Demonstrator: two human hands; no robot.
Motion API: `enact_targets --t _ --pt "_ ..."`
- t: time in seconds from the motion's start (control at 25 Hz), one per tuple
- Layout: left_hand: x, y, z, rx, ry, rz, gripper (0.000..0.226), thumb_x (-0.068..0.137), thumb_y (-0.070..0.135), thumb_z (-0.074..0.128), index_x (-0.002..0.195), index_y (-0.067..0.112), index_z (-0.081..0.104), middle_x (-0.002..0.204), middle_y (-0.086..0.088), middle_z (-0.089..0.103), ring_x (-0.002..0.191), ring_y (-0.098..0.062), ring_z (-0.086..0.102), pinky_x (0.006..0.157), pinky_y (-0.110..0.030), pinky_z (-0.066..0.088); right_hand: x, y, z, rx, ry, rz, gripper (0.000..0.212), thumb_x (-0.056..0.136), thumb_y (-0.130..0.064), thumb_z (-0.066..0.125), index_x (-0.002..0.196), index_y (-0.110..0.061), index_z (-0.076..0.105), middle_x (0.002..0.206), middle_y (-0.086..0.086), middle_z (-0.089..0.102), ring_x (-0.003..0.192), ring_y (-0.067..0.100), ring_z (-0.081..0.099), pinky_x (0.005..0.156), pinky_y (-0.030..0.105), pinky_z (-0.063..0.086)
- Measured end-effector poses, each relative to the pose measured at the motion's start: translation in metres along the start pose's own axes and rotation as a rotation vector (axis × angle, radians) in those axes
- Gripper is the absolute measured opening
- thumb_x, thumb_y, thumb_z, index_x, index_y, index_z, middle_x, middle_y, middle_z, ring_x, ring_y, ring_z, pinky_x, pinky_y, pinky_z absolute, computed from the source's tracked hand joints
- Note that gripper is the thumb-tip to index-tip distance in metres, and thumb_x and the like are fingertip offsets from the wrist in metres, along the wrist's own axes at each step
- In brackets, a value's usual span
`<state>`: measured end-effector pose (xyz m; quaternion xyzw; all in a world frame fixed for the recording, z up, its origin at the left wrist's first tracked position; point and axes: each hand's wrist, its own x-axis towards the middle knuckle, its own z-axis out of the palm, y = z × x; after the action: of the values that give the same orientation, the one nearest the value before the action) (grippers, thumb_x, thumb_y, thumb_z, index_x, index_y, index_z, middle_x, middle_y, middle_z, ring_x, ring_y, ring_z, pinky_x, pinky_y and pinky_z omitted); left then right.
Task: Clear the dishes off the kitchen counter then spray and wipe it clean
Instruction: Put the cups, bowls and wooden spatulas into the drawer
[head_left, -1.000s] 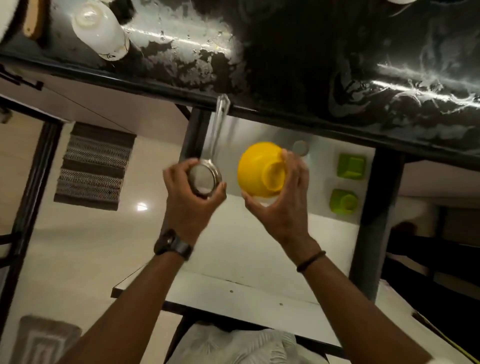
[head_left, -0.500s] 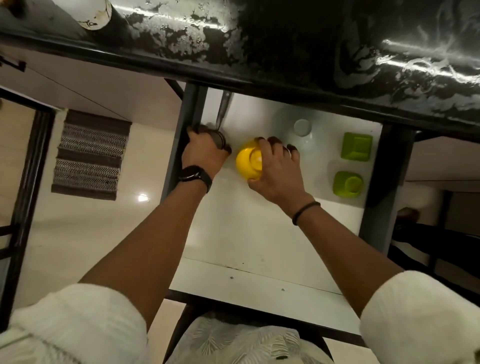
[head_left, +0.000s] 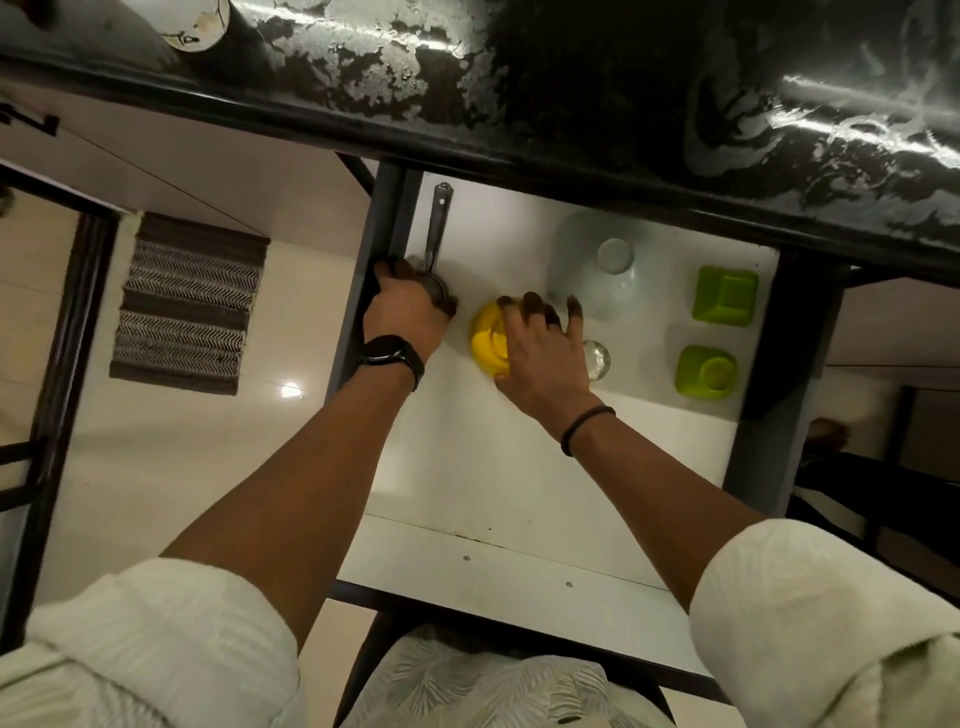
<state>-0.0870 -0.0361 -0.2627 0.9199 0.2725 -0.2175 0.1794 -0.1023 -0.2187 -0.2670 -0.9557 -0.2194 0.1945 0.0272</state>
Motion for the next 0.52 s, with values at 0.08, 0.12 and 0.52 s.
enact_targets --t 0.08,0.12,0.52 --pt "-0.007 0.003 -0.005 0.023 0.02 -0.004 0.085 0.09 0.055 0.066 0.15 0.004 0.033 0.154 -0.023 0.032 0.104 -0.039 0.064 0.084 -0.043 0.055 -0.003 -0.001 -0.005 0.018 -0.028 -0.006 0.101 0.078 -0.051 0.08 0.158 -0.019 0.027 0.161 0.019 0.033 0.146 0.043 0.036 0.124 0.06 0.006" --pt "-0.012 0.005 -0.01 0.026 0.056 0.023 0.076 0.091 0.055 0.065 0.145 0.007 0.039 0.155 -0.021 0.031 0.103 -0.038 0.065 0.083 -0.043 0.054 -0.007 -0.002 -0.012 0.037 -0.012 -0.01 0.102 0.077 -0.054 0.079 0.158 -0.02 0.028 0.163 0.017 0.031 0.146 0.042 0.035 0.123 0.06 0.01" --pt "-0.049 0.045 -0.097 -0.342 0.6 0.677 0.012 0.096 0.024 0.062 0.104 0.016 0.066 0.104 0.002 0.061 0.082 -0.015 0.059 0.06 -0.03 0.05 -0.014 0.025 -0.14 0.489 0.637 -0.004 0.059 0.092 -0.035 0.072 0.143 -0.012 0.053 0.143 0.008 0.055 0.129 0.023 0.053 0.103 0.031 0.046"
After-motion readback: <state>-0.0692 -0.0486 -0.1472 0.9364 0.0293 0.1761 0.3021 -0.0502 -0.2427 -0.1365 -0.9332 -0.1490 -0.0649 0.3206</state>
